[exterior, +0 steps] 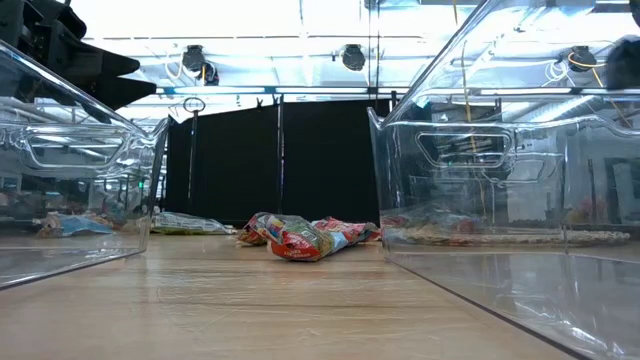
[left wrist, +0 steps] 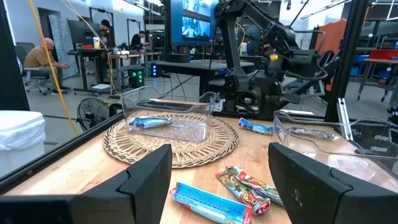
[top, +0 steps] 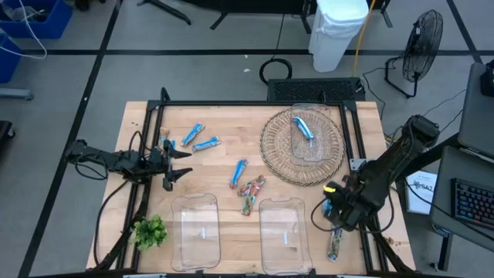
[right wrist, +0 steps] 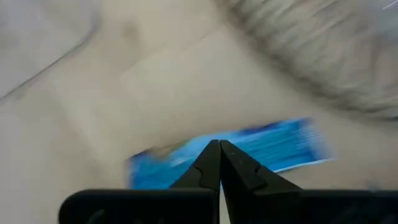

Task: Pick and place Granola Bars by type
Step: Put the left blue granola bar into the top transparent bin

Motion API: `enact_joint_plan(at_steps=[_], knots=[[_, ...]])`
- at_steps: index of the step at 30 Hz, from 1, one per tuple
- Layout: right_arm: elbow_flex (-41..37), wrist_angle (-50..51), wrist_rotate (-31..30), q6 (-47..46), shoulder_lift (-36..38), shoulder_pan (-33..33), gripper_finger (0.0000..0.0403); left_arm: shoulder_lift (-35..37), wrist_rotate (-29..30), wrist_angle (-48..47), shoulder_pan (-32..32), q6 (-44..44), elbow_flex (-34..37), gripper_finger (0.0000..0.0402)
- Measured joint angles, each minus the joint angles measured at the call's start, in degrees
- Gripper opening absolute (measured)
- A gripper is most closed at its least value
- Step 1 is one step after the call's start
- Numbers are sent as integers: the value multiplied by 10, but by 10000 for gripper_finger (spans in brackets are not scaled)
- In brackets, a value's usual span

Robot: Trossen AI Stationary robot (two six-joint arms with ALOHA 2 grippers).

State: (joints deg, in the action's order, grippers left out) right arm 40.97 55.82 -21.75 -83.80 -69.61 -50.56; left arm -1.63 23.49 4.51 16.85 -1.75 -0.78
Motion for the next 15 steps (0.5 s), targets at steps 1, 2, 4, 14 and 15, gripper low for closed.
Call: enact_joint_plan(at_steps=[1, 2, 4, 14, 15], knots=[[2, 17, -8, -14, 6, 1, 0, 0, 0, 0, 0, 0, 0, 267], [3, 32, -6, -34, 11, 3, 0, 0, 0, 0, 0, 0, 0, 267], [3, 65, 15, -87, 18, 7, 0, 0, 0, 0, 0, 0, 0, 267], [-2, 67, 82, -135, 25, 26, 104, 0, 0, 0, 0, 0, 0, 267], [-8, 58, 82, -142, 25, 29, 122, 0, 0, 0, 0, 0, 0, 267]])
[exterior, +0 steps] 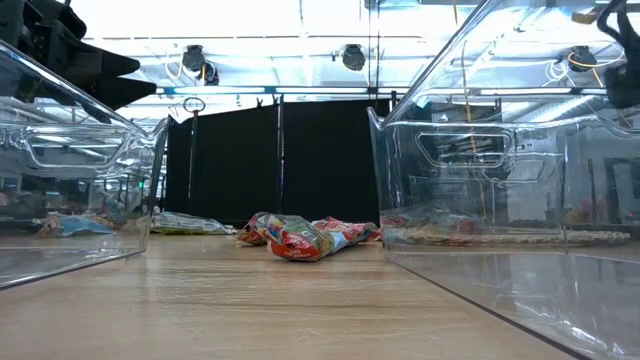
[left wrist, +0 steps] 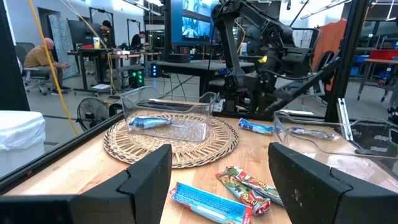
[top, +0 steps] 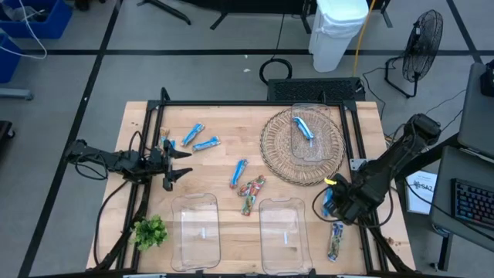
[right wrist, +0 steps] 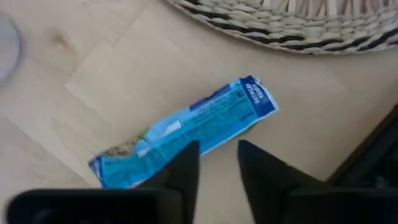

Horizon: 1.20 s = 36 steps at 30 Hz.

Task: Pick and place Granola Bars by type
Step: Put the left blue granola bar into the top transparent bin

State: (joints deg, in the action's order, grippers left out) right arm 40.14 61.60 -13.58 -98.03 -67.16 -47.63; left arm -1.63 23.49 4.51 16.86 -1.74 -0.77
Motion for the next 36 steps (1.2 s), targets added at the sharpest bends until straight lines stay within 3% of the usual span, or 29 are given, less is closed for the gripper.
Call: enact_joint_plan(at_steps=[6, 12, 20, 32, 36], knots=[[-73, -138, 3, -9, 0, 18, 204, 0, 0, 0, 0, 0, 0, 267], [-114, -214, 2, -18, 2, 38, 215, 0, 0, 0, 0, 0, 0, 267], [-117, -216, 4, -15, 24, 41, 168, 0, 0, 0, 0, 0, 0, 267], [-117, -216, 3, 45, 49, 41, 26, 0, 0, 0, 0, 0, 0, 267], [-117, -215, 1, 75, 49, 41, 10, 0, 0, 0, 0, 0, 0, 267]])
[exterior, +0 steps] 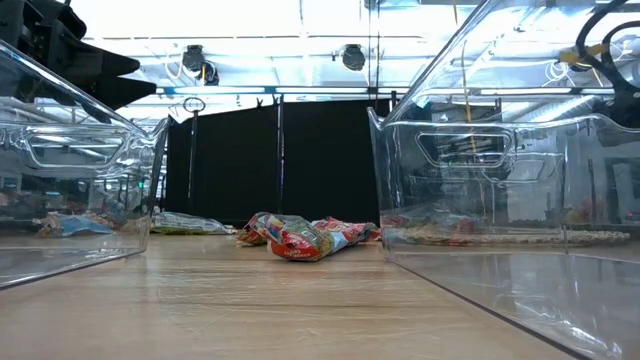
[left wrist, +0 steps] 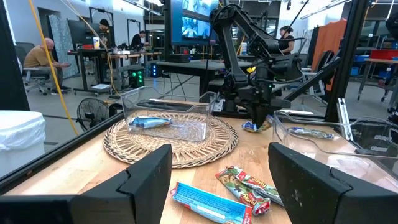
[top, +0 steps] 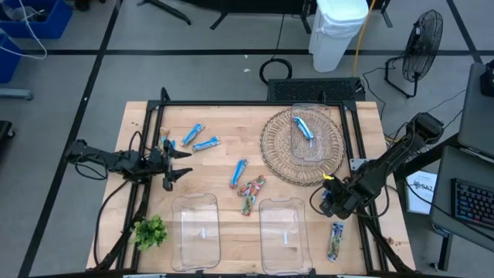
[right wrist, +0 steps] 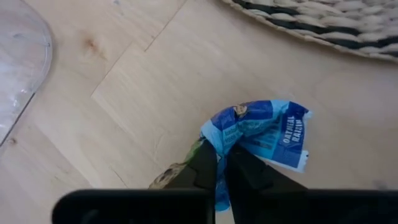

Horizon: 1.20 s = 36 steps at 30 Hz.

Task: Pick and place Granola Bars by type
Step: Put the left blue granola bar into the top transparent bin

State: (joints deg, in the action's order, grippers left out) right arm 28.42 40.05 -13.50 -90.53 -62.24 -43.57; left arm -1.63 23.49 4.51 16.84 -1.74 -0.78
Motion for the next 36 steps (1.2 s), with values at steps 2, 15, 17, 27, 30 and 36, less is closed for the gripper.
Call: enact_joint_plan(at_steps=[2, 15, 17, 27, 30, 36], knots=[[0, 0, -2, 7, 0, 0, 11, 0, 0, 0, 0, 0, 0, 267], [0, 0, -11, 37, 46, 0, 5, 0, 0, 0, 0, 0, 0, 267], [1, 0, -23, 48, 62, 0, 4, 0, 0, 0, 0, 0, 0, 267], [1, -5, -77, 108, 146, 0, 4, 0, 0, 0, 0, 0, 0, 267], [1, -33, -86, 150, 166, 0, 4, 0, 0, 0, 0, 0, 0, 267], [1, -170, -61, 325, 195, 0, 4, 0, 0, 0, 0, 0, 0, 267]])
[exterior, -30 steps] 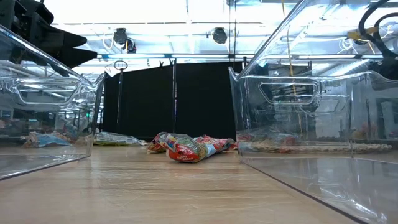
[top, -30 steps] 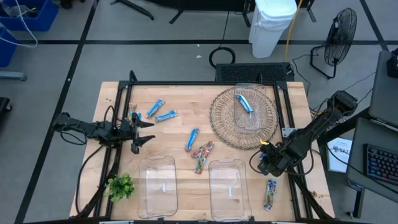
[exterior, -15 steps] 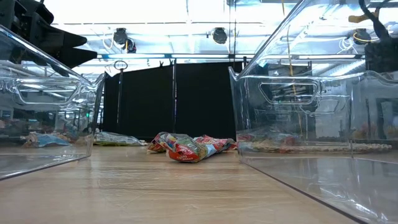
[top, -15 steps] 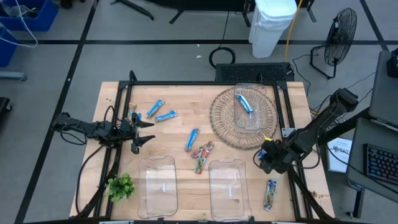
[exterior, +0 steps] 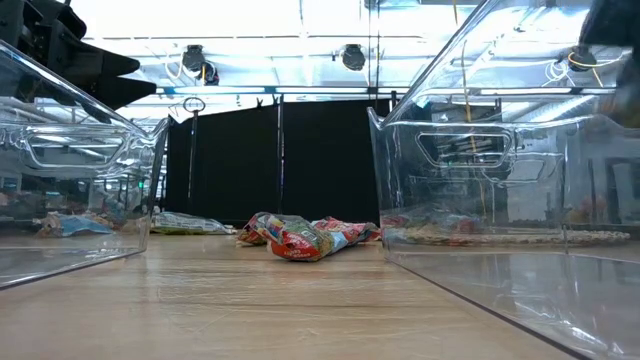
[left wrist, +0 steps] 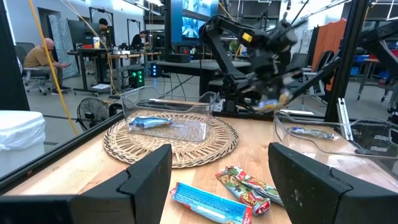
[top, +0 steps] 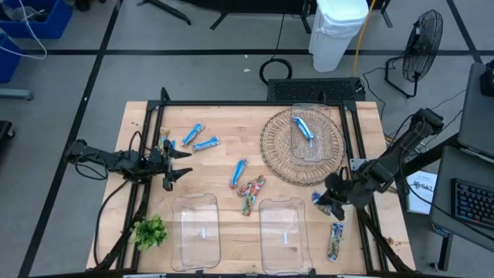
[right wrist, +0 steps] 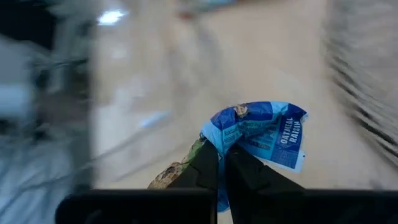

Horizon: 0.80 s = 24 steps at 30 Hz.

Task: Pick and place Granola Bars by type
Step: Put the left blue granola bar into the top transparent bin

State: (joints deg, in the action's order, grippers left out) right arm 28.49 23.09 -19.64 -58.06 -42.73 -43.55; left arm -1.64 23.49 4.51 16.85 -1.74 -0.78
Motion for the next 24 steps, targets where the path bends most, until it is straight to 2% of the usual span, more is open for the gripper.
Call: enact_joint_plan(at_steps=[3, 9, 24], knots=[[0, -97, 42, 86, 3, 0, 4, 0, 0, 0, 0, 0, 0, 267], [1, -277, 178, 203, 3, -1, 4, 0, 0, 0, 0, 0, 0, 267], [1, -272, 181, 198, -2, 0, 4, 0, 0, 0, 0, 0, 0, 267]])
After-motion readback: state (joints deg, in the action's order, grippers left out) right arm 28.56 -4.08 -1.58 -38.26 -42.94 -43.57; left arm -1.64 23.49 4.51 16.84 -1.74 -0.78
